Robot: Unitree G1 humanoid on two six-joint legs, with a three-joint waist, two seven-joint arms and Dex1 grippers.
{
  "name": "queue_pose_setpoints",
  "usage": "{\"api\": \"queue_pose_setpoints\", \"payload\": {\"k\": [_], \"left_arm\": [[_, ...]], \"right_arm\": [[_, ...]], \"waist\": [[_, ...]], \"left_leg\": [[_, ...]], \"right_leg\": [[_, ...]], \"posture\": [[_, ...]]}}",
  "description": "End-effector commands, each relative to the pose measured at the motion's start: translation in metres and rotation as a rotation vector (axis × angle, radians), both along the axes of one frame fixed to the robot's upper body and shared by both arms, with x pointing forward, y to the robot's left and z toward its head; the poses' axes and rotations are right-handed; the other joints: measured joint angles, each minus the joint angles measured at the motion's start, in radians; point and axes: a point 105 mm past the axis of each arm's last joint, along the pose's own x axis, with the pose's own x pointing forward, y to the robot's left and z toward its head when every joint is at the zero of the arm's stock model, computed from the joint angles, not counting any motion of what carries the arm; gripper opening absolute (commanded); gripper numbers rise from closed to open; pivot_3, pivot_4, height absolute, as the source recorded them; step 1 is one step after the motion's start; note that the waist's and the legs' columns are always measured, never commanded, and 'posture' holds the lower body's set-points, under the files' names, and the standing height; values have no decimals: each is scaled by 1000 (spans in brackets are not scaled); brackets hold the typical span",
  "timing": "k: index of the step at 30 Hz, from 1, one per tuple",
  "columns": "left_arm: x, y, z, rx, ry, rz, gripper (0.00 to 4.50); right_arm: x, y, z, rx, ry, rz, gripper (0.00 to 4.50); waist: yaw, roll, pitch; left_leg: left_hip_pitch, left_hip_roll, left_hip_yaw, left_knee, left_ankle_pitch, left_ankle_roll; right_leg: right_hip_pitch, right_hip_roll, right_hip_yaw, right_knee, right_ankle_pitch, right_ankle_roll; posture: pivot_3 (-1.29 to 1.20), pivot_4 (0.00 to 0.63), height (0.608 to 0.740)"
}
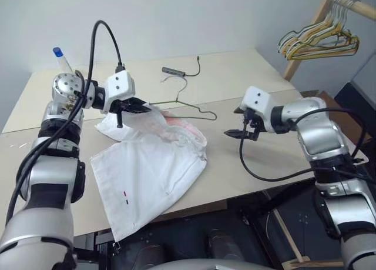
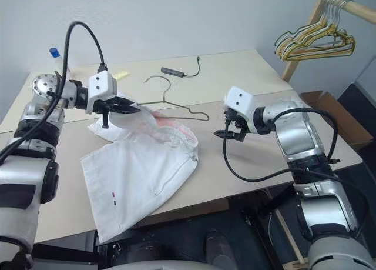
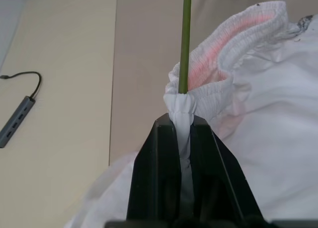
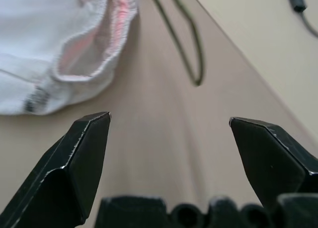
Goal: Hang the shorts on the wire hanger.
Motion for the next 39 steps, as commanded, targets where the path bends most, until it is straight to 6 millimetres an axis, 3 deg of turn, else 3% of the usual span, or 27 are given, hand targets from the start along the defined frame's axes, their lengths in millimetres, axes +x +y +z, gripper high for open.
{"api": "queue_pose_setpoints", "payload": {"k": [1,6,9,11,14,25,26,32,39], "left_arm": [[3,7,25,-28,-77,25,0],[1,12,24,-24,-78,29,0],[1,13,24,-24,-80,35,0],[0,13,23,-28,-79,27,0],[-2,13,23,-36,-75,23,0],[-2,14,23,-53,-82,33,0],[-2,14,23,-53,-82,34,0],[-4,18,29,-81,-80,31,0],[-22,36,34,-85,-28,-14,0]], "right_arm": [[-8,19,-2,159,96,-55,4492],[-16,47,-39,314,293,-192,4492],[-20,59,-57,320,344,-215,4492],[-21,66,-63,339,346,-215,4492],[-6,67,-61,420,321,-291,3967],[-1,84,-64,445,322,-255,198],[-1,84,-64,447,322,-256,30],[4,78,-64,455,311,-289,30],[12,43,-48,432,183,-315,30]], "waist": [[-3,0,0],[0,0,0],[4,0,0],[7,0,0],[8,0,0],[4,-1,0],[4,-1,0],[4,-1,0],[2,-1,0]], "left_leg": [[0,0,0,0,0,0],[2,0,-1,0,0,-1],[0,0,-1,0,0,-1],[-1,0,-1,1,0,-1],[-3,-1,-1,1,0,0],[-2,-1,-1,1,0,0],[-2,-1,-1,1,0,0],[-2,-1,-1,1,0,0],[-3,-1,-1,0,0,0]], "right_leg": [[0,0,1,1,0,0],[0,0,0,3,0,0],[0,0,0,2,0,0],[0,0,0,1,1,1],[0,-1,-1,1,1,2],[0,0,0,1,2,2],[0,0,0,1,2,2],[0,0,0,1,2,2],[0,0,0,1,2,2]], "posture": [[-80,0,740],[-57,0,740],[-54,0,740],[-50,0,740],[-44,0,740],[-43,0,740],[-42,0,740],[-43,0,740],[-45,0,740]]}}
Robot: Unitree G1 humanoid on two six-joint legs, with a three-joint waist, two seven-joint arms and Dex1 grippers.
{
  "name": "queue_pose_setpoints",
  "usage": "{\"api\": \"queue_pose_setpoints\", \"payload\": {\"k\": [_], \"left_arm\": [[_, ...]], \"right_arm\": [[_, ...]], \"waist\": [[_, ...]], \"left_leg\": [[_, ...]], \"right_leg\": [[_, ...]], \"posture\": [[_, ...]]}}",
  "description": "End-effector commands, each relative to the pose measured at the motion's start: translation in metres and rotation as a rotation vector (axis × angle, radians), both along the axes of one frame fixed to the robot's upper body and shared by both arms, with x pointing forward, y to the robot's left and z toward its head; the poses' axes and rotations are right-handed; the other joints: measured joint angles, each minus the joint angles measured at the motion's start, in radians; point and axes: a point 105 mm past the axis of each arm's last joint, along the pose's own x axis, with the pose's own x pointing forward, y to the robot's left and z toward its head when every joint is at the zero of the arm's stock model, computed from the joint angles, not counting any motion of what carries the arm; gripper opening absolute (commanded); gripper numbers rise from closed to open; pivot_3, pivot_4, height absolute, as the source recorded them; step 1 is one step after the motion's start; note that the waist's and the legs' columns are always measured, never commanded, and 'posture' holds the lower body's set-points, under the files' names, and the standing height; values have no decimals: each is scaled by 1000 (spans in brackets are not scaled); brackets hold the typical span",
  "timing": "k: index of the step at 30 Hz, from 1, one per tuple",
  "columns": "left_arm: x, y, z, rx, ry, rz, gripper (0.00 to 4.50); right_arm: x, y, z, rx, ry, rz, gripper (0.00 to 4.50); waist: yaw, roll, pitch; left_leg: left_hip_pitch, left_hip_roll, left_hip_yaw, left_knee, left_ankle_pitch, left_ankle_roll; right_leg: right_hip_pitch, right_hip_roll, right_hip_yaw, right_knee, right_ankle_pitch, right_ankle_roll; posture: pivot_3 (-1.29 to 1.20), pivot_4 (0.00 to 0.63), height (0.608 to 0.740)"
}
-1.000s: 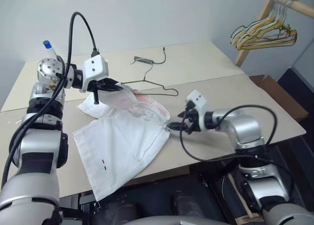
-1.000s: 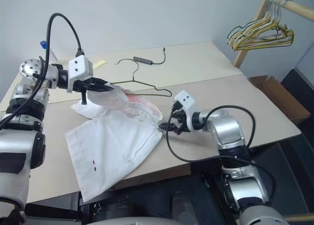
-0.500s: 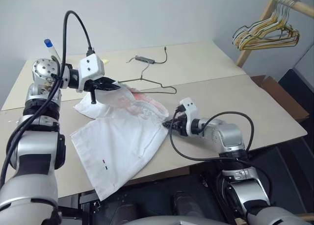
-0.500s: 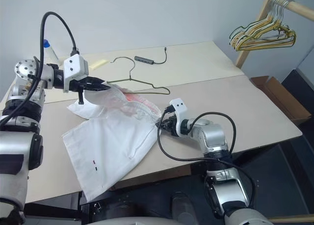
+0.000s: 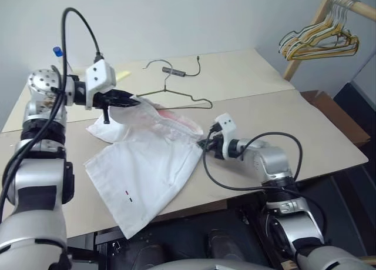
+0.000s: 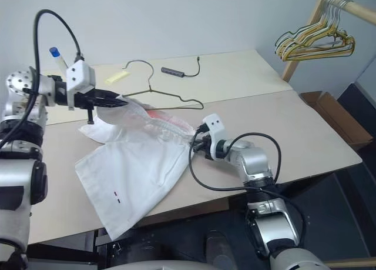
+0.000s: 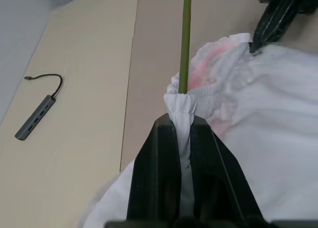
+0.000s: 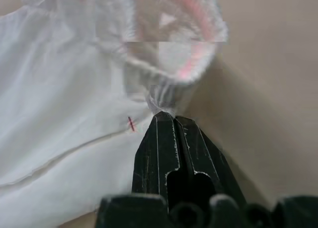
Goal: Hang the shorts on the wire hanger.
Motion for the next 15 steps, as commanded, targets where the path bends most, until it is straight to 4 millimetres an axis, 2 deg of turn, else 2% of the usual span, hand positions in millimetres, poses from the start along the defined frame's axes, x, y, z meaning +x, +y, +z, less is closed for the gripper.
{"api": "queue_pose_setpoints", "payload": {"k": [1,7,15], "left_arm": [[-10,10,17,-20,-29,-29,0],[-18,20,18,3,-10,-35,0],[-20,23,8,20,19,-32,0]], "right_arm": [[6,-15,27,9,-118,1,30],[13,-39,34,-25,-144,-31,30],[21,-55,49,-58,-190,-56,30]], "waist": [[0,0,0],[2,0,0],[3,0,0]], "left_leg": [[0,0,0,0,0,0],[0,0,0,0,-1,1],[2,0,1,0,-1,2]], "right_leg": [[0,0,0,0,0,0],[0,0,0,-1,0,0],[0,0,1,-1,0,0]], "posture": [[-44,0,740],[-34,0,740],[-46,0,740]]}}
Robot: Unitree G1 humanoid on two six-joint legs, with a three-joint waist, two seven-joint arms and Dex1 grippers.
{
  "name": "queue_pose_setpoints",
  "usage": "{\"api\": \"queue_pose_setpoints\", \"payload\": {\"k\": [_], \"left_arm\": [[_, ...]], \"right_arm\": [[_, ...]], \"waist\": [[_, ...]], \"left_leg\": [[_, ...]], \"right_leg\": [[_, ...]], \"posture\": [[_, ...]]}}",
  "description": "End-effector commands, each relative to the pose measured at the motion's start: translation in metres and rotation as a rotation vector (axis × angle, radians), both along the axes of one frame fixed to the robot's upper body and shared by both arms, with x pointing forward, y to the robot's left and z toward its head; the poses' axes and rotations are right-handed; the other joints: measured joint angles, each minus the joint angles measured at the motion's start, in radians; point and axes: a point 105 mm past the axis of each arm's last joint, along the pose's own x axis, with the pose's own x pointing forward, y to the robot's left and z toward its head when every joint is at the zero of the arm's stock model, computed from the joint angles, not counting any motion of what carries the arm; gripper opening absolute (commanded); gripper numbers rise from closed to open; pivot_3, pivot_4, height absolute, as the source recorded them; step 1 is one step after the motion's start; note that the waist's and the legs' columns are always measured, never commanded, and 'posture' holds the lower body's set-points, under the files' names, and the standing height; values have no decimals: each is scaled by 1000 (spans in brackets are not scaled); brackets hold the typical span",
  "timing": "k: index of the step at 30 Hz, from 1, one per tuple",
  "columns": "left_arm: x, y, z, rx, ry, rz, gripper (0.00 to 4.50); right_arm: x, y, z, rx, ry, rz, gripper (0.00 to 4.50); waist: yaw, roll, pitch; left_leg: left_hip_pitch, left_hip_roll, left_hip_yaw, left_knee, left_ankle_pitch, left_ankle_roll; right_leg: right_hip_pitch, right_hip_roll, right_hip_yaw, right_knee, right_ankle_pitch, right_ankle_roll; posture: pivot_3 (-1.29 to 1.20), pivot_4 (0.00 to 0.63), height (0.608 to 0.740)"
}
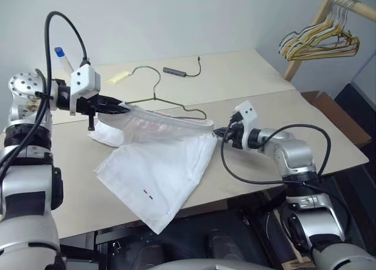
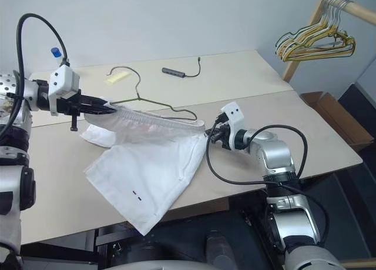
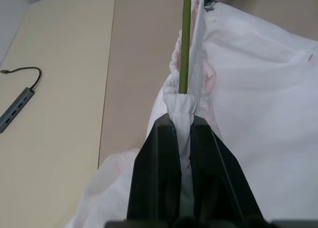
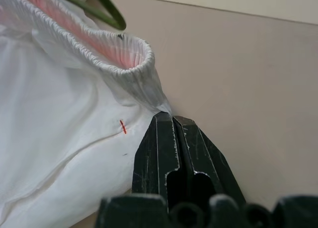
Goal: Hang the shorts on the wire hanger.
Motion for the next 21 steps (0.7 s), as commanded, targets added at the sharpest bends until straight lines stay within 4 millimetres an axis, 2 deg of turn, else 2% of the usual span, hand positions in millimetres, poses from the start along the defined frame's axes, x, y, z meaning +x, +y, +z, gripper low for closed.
{"api": "queue_pose_setpoints", "payload": {"k": [1,6,15,21], "left_arm": [[-3,8,12,2,-46,10,0],[1,-2,23,-80,-66,-1,0],[-8,7,5,51,-5,-12,0],[1,11,1,102,-28,51,0]], "right_arm": [[8,-17,20,-2,-64,-47,30],[7,-13,13,-32,-40,-25,30],[13,-13,12,-47,-42,-29,30],[14,-12,18,-66,-76,-8,30]], "waist": [[0,0,0],[0,0,0],[-3,0,0],[0,0,0]], "left_leg": [[0,0,0,0,0,0],[0,0,0,0,0,0],[0,0,0,0,0,0],[0,0,0,0,0,0]], "right_leg": [[0,0,0,0,0,0],[0,0,0,0,0,0],[0,0,1,0,0,0],[0,0,1,0,0,0]], "posture": [[-47,0,740],[-45,0,740],[-39,0,740],[-34,0,740]]}}
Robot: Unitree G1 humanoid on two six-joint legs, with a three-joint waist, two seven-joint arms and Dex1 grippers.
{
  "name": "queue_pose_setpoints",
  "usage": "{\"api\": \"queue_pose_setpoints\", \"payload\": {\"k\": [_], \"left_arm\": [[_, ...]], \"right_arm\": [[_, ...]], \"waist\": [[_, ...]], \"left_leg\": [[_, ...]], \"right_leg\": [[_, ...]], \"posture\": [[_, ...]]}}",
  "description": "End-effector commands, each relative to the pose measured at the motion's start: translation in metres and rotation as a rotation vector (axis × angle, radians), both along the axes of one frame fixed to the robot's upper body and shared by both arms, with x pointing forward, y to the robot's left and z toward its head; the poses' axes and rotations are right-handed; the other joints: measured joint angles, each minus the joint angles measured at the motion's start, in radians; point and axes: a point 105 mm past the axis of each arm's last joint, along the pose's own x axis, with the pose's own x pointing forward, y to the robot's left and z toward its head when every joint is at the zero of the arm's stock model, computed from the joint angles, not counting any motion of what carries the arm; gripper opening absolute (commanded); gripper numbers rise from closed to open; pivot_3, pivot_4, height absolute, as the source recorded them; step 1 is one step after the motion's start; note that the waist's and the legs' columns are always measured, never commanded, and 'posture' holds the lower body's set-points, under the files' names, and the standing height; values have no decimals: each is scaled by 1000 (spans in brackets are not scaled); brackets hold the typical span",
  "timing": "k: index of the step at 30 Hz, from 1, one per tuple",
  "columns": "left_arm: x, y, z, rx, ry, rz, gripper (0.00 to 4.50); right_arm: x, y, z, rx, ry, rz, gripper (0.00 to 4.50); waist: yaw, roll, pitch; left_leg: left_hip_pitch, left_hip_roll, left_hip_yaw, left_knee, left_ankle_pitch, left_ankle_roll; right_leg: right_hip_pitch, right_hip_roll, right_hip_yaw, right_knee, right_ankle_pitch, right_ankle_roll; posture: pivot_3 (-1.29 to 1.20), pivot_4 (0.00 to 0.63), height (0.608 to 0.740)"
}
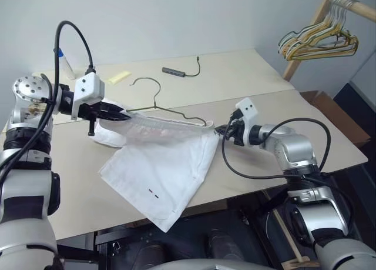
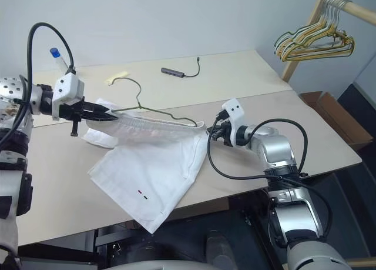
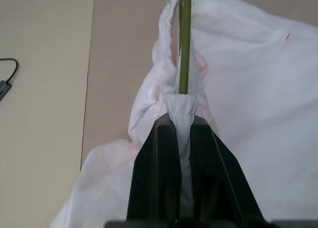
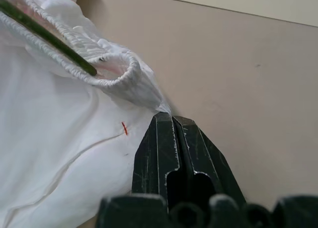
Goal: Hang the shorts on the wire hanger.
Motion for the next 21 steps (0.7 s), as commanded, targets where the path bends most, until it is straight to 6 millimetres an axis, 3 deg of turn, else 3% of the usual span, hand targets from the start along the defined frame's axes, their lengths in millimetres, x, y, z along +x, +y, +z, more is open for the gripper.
{"api": "queue_pose_setpoints", "payload": {"k": [1,7,11,16,21], "left_arm": [[6,9,13,23,-71,59,0],[10,8,11,34,-88,76,0],[9,4,13,31,-92,51,0],[14,-4,18,25,-133,40,0],[15,-10,26,-14,-155,23,0]], "right_arm": [[7,-11,24,-43,-105,-11,30],[1,-3,46,-89,-211,78,30],[-4,7,73,-131,-307,151,30],[-13,34,114,-207,-430,293,30],[-21,54,118,-294,-449,403,30]], "waist": [[0,0,0],[2,0,0],[0,0,0],[1,0,0],[1,0,0]], "left_leg": [[0,0,0,0,0,0],[-1,0,0,0,0,0],[-1,0,0,0,0,0],[0,0,0,0,0,0],[-1,0,0,0,0,0]], "right_leg": [[0,0,0,0,0,0],[0,0,0,0,0,0],[0,0,0,0,0,0],[-1,0,0,0,0,0],[0,0,-1,0,0,0]], "posture": [[-33,0,740],[-35,0,740],[-40,0,740],[-45,0,740],[-43,0,740]]}}
